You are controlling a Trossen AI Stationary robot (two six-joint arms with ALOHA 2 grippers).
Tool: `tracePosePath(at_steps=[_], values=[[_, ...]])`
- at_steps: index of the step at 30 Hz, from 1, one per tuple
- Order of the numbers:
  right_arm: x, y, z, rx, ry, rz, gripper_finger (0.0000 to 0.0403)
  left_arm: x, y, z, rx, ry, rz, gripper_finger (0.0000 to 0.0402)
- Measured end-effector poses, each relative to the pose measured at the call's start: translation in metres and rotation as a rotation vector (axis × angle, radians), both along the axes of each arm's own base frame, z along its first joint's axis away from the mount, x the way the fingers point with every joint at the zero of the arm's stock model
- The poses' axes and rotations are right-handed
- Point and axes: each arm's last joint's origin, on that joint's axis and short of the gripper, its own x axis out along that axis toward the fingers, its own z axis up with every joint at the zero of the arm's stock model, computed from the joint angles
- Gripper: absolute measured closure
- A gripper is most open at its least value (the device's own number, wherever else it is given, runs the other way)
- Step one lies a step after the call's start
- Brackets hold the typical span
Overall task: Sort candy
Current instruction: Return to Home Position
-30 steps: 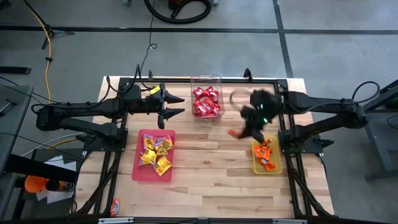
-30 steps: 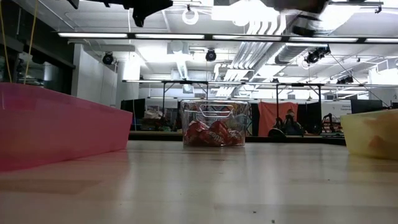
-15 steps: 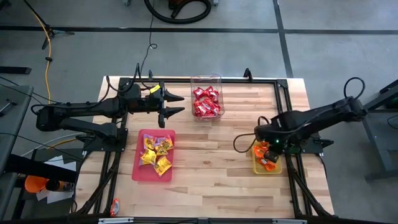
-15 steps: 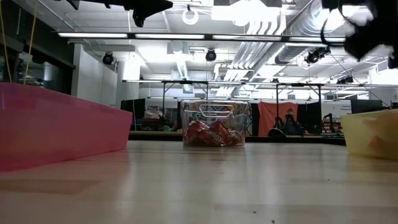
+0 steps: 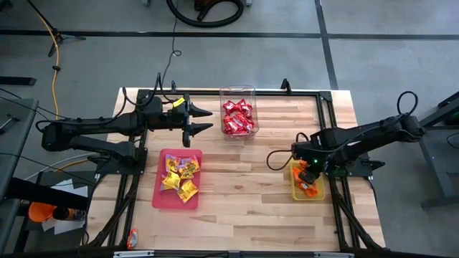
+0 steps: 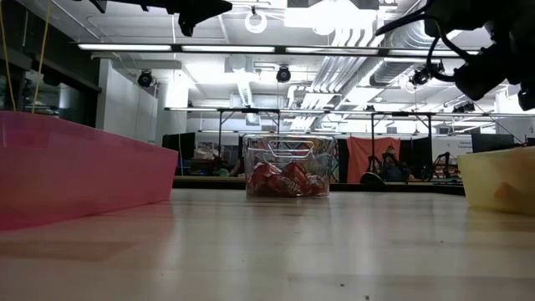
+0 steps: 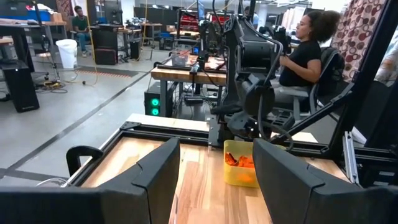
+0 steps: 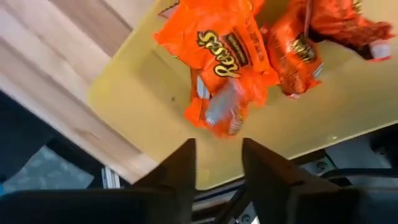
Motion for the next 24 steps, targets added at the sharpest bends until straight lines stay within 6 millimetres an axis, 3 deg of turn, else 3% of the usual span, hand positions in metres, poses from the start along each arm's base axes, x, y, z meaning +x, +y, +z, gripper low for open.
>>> tracePosePath(at_steps=[6,11,14,17,21,24], values=[[-0.005,-0.002,0.002,0.112,0.023,0.075,0.0215,0.0,0.0,0.0,0.0,0.0,0.0,0.0211],[-0.001,-0.004,0.007,0.196,-0.061,0.116,0.0203,-0.004,-0.001,0.006,-0.099,-0.032,0.001,0.0211],[0.021,-0.009,0.018,0.138,-0.307,0.141,0.0208,-0.015,-0.003,0.016,-0.183,-0.056,0.0,0.0211],[0.051,-0.017,0.044,0.028,-0.678,0.175,0.0217,-0.031,-0.007,0.024,-0.199,-0.074,-0.018,0.0211],[0.079,-0.029,0.087,-0.318,-1.12,0.259,0.0233,-0.057,-0.014,0.036,-0.188,-0.116,-0.034,0.0221],[0.09,-0.042,0.122,-0.567,-1.277,0.154,0.0249,-0.074,-0.017,0.04,-0.169,-0.132,-0.035,0.0248]])
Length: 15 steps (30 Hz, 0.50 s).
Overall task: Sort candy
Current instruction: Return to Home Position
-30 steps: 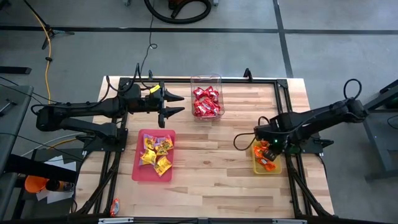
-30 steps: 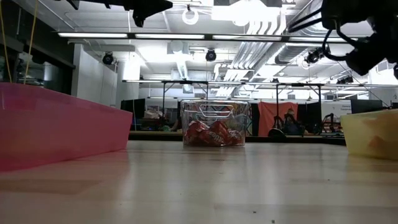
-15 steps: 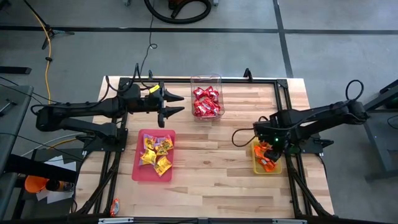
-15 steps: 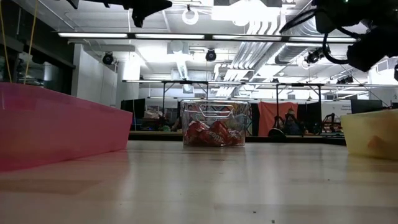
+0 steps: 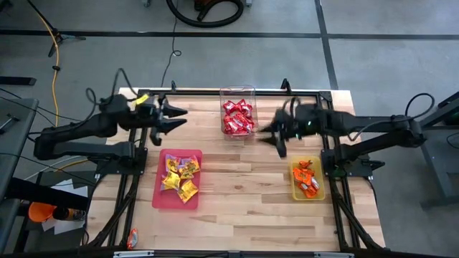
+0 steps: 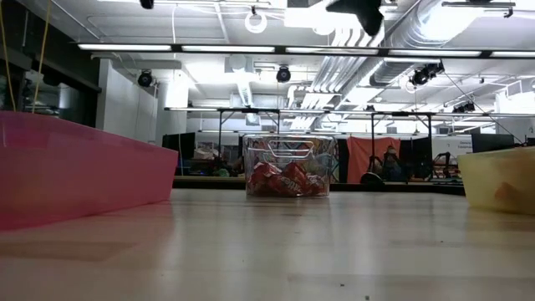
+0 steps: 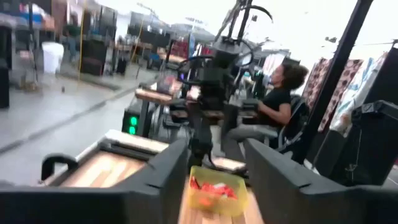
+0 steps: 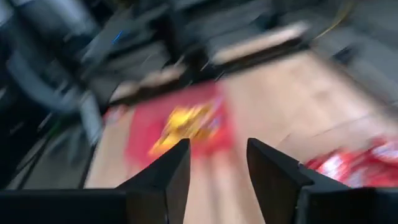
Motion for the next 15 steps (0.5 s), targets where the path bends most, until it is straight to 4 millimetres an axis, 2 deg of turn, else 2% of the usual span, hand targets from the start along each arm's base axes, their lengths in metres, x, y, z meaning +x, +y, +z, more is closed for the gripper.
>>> tracePosePath(at_steps=[3,6,7,10,13,15], values=[[0.003,-0.016,0.023,-0.017,-0.069,-0.122,0.0264,-0.012,-0.003,-0.004,0.024,-0.028,-0.004,0.0301],[0.0,-0.025,0.045,-0.017,-0.133,-0.141,0.0276,-0.014,-0.008,-0.023,0.023,-0.059,-0.037,0.0375],[-0.001,-0.027,0.05,-0.011,-0.15,-0.129,0.0281,-0.015,-0.01,-0.033,0.014,-0.073,-0.052,0.0387],[-0.004,-0.028,0.057,0.015,-0.147,-0.085,0.0315,-0.015,-0.014,-0.061,-0.029,-0.13,-0.08,0.0391],[-0.007,-0.027,0.06,0.036,-0.136,-0.056,0.0378,-0.018,-0.018,-0.086,-0.067,-0.198,-0.105,0.04],[-0.008,-0.026,0.058,0.059,-0.109,-0.061,0.0393,-0.02,-0.019,-0.102,-0.09,-0.225,-0.107,0.04]])
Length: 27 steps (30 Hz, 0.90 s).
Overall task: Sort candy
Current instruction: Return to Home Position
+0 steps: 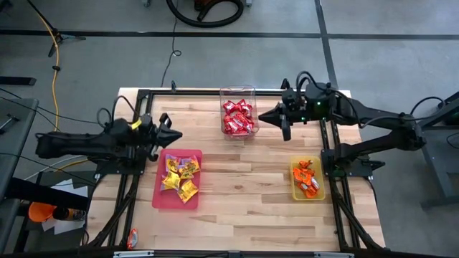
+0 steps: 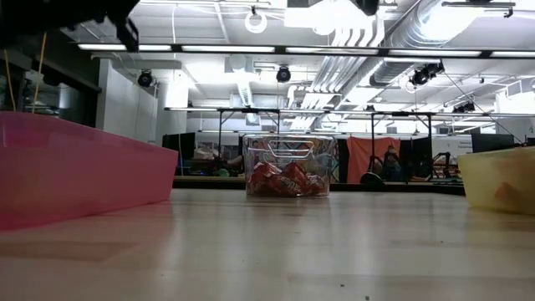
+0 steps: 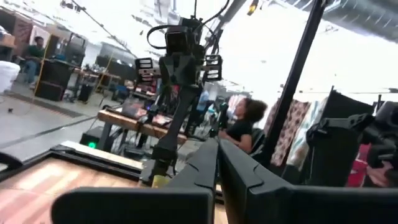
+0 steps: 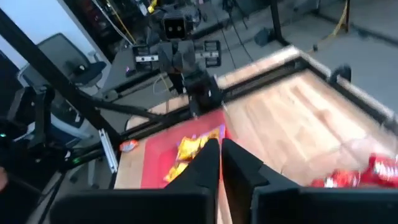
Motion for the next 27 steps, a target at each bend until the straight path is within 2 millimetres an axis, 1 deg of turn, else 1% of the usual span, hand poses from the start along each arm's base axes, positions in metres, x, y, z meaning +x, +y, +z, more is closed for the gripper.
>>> tracePosePath(at_steps=[3,6,10,13,17,21,25,27], values=[[-0.001,0.0,-0.004,0.059,0.045,-0.015,0.0387,-0.006,-0.001,-0.02,-0.011,-0.032,0.01,0.0401],[-0.003,0.002,-0.008,0.082,0.082,-0.003,0.0399,-0.011,-0.002,-0.035,-0.015,-0.056,0.016,0.0401],[-0.009,0.004,-0.011,0.109,0.133,0.045,0.0399,-0.017,-0.001,-0.055,-0.063,-0.046,0.025,0.0401],[-0.018,0.006,-0.014,0.121,0.199,0.047,0.0401,-0.018,-0.001,-0.058,-0.087,-0.017,0.043,0.0401],[-0.038,0.01,-0.014,0.123,0.26,0.068,0.0402,-0.022,-0.001,-0.055,-0.083,-0.055,0.061,0.0401],[-0.064,0.015,-0.01,0.094,0.271,0.085,0.0402,-0.022,0.0,-0.056,-0.097,-0.043,0.06,0.0401],[-0.093,0.021,-0.002,0.051,0.229,0.099,0.0402,-0.021,-0.003,-0.059,-0.196,-0.004,-0.049,0.0401],[-0.106,0.023,0.002,0.021,0.195,0.108,0.0403,-0.02,-0.003,-0.06,-0.223,0.007,-0.067,0.0401]])
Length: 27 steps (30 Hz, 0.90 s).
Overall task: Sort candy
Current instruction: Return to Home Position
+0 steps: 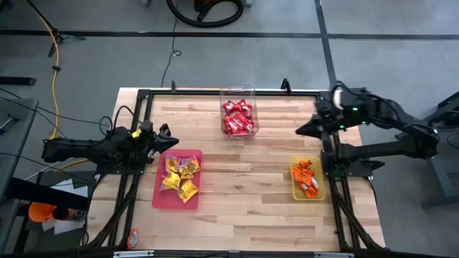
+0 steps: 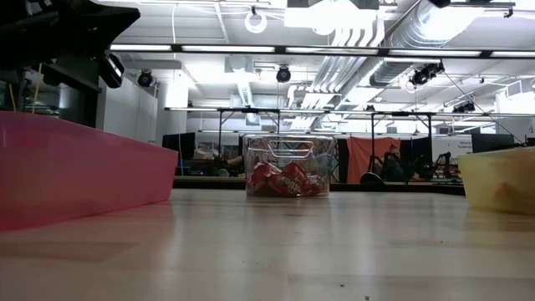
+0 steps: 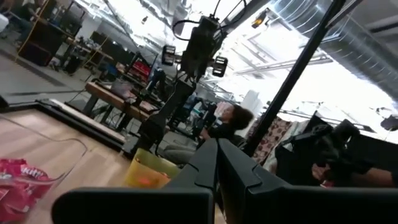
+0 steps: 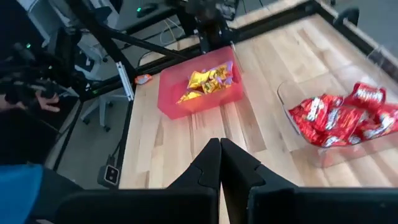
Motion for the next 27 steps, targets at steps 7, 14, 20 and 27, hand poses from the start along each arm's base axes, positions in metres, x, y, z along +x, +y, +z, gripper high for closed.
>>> tracePosePath(at_steps=[7,14,20,27], values=[[-0.016,0.008,-0.005,-0.115,-0.189,0.082,0.0403,0.001,0.0,-0.002,0.004,0.022,0.002,0.0401],[0.016,0.014,-0.081,-0.083,-0.485,0.151,0.0403,0.001,0.0,-0.003,0.004,0.032,0.002,0.0401],[0.013,0.024,-0.136,-0.014,-0.58,0.198,0.0403,0.001,0.0,-0.003,0.004,0.032,0.002,0.0401],[-0.003,0.024,-0.171,-0.124,-0.611,0.178,0.0403,0.001,0.0,-0.003,0.006,0.032,0.002,0.0401]])
